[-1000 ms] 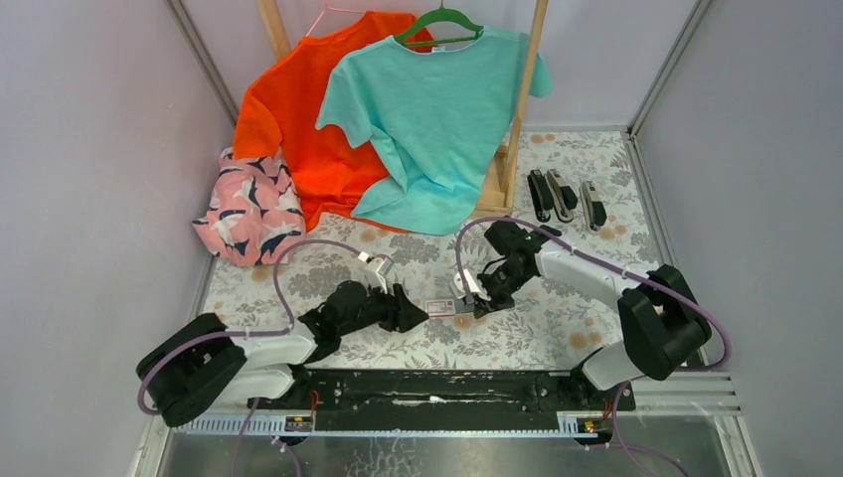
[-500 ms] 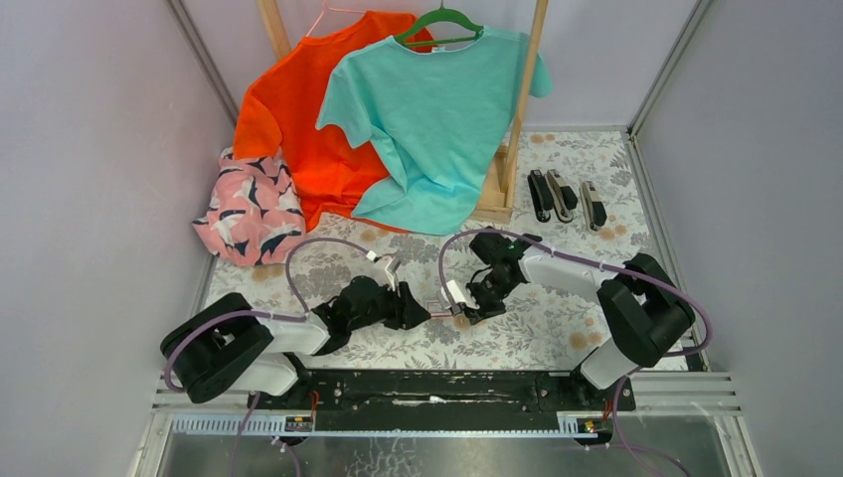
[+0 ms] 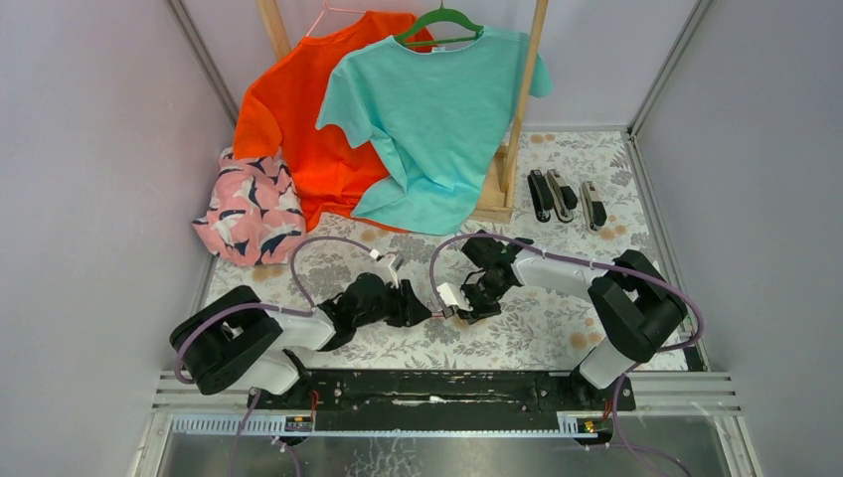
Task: Unload the staples from the stapler
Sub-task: Close the staple box at the center of the board.
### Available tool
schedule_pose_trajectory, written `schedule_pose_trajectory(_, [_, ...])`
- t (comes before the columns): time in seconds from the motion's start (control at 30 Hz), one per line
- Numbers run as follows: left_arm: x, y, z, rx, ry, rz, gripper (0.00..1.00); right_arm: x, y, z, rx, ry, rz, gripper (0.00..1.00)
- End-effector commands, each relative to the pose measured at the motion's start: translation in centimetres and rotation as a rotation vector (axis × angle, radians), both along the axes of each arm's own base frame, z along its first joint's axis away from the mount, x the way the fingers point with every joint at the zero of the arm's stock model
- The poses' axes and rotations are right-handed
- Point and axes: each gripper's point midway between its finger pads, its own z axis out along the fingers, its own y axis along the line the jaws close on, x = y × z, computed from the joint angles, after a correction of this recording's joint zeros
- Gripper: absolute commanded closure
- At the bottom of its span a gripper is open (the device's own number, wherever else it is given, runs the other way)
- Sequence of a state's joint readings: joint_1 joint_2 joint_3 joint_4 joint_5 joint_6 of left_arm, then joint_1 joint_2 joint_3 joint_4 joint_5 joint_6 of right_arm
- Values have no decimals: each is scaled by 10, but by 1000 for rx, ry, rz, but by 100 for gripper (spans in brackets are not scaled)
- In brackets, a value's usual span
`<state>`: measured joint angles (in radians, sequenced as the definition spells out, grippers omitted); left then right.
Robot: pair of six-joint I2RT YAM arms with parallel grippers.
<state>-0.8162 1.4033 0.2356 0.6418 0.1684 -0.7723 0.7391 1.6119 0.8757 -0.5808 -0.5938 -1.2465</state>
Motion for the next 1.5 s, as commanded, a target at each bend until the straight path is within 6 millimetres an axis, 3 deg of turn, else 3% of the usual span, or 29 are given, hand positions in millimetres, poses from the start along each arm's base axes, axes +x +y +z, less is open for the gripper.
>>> schedule_pose_trajectory(0.0, [8,-5,3,-14,-7,12,55,1,3,-3,-17,-8,-15,89])
schedule_pose_trajectory(0.8, [9,-10,-6,-15,19,14,58,32,5,1,-53,-110,-162,88])
schedule_pose_trajectory(1.0, [9,-4,3,-24,-16,28,57,1,7,31,46,-12,-24,88])
schedule_pose_trajectory(1.2, [5,0,15,-32,-42,22,57,6,6,67,193,-18,-45,87])
schedule_pose_trajectory(1.3, [3,-1,19,-47,-45,5,59,-4,4,70,238,-10,12,87])
schedule_pose_trajectory(1.47, [2,-2,20,-52,-58,-8,62,-15,8,57,279,12,47,88])
